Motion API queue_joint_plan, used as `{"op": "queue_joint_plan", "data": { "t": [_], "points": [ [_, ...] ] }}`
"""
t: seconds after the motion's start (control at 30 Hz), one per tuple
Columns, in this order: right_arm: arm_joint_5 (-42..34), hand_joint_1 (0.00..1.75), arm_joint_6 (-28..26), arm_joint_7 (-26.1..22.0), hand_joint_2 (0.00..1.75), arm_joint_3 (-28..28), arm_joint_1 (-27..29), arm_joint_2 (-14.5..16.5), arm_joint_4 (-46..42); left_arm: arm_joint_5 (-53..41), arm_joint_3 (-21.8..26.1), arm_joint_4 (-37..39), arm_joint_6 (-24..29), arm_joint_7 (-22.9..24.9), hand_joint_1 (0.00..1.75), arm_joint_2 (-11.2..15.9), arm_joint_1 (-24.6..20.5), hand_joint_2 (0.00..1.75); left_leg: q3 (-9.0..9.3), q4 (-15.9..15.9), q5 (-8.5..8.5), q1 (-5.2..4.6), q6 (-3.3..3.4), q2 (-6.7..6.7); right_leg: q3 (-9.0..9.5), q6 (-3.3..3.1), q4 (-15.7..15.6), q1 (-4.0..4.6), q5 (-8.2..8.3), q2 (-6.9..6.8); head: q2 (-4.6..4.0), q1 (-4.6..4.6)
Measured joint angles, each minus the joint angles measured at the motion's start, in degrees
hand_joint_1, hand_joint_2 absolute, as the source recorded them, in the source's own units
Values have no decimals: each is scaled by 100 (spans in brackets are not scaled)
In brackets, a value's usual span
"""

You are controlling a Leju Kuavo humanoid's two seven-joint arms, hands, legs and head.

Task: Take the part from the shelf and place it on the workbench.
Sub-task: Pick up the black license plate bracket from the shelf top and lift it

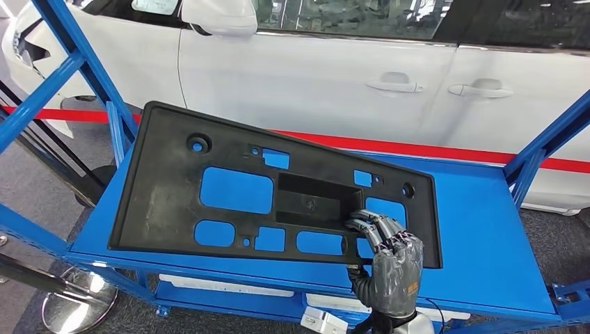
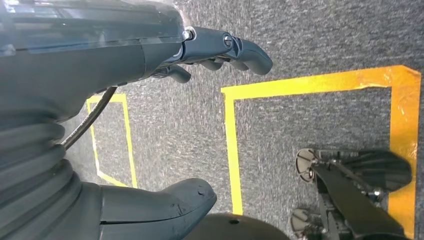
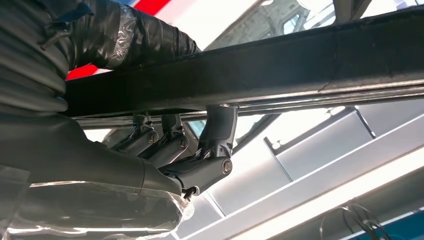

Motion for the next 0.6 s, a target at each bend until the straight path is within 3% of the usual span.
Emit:
{"op": "queue_joint_plan", "data": {
  "t": [0.07, 0.1, 0.13, 0.17, 0.2, 0.27, 0.3, 0.4, 0.47, 0.57, 0.6],
  "points": [
    [0, 175, 0, 2, 175, 0, -1, -1, 2, 1, 0, 0, -2, 0, 0, 1, 0, 175, -9, -3, 0, -4, 13, 4, -417, 4, 765, 0, -332, 0, 0, -1],
    [0, 175, 0, 2, 175, 0, 2, -2, 3, 1, 0, 0, -3, 0, 0, 1, 2, 175, -9, -1, -4, -6, 10, 3, -564, 5, 1010, -1, -377, -1, 0, -1],
    [0, 175, 0, 3, 175, 0, 4, -3, 4, 1, 0, 0, -4, 0, 0, 2, 3, 175, -4, 2, -10, -5, 3, 0, -612, 3, 1049, -4, -305, -2, 0, -1],
    [0, 175, 0, 3, 175, 0, 3, -4, 4, 1, 0, 0, -5, 0, 0, 1, 4, 175, 8, 8, -19, -3, -11, -4, -545, -3, 858, -8, -123, -4, 0, -1],
    [0, 175, 0, 3, 175, 0, 2, -4, 4, 1, 0, 0, -7, 0, 0, 0, 4, 175, 22, 20, -33, 0, -32, -9, -387, -15, 491, -13, 117, -8, 0, -1],
    [-1, 175, 1, 3, 175, 0, -6, -4, 4, 0, 0, 0, -10, 4, 0, -1, 3, 175, 30, 59, -67, -11, -99, -18, -91, -55, -193, -2, 423, -11, 0, -1],
    [-2, 175, 2, 5, 175, 0, -9, -4, 4, -2, 0, 0, -10, 8, 0, -1, 2, 175, 23, 75, -76, -16, -140, -20, -27, -81, -365, 14, 474, -8, 0, -1],
    [-8, 175, 2, 22, 175, 1, -14, -4, 3, -13, 0, 0, 0, 22, 0, -1, 0, 175, 1, 84, -78, -3, -258, -18, -45, -187, -420, 47, 495, 10, 0, -1],
    [-16, 175, 3, 28, 175, 3, -21, -4, 3, -17, 0, 0, 8, 27, 0, -1, -1, 175, -87, 288, -232, 15, -318, -12, -40, -267, -453, 35, 527, 1, -1, -1],
    [-19, 175, 4, 35, 175, 7, -23, -4, 4, -28, 0, 0, 19, 32, 0, -2, 4, 175, -537, 1297, -758, 22, -369, -7, -48, -337, -459, 53, 537, -24, -1, -3],
    [-20, 175, 5, 39, 175, 8, -22, -4, 4, -34, 0, 0, 22, 33, 0, -2, 9, 175, -661, 1575, -845, 22, -375, -7, -52, -344, -452, 66, 536, -27, -1, -3]
  ]
}}
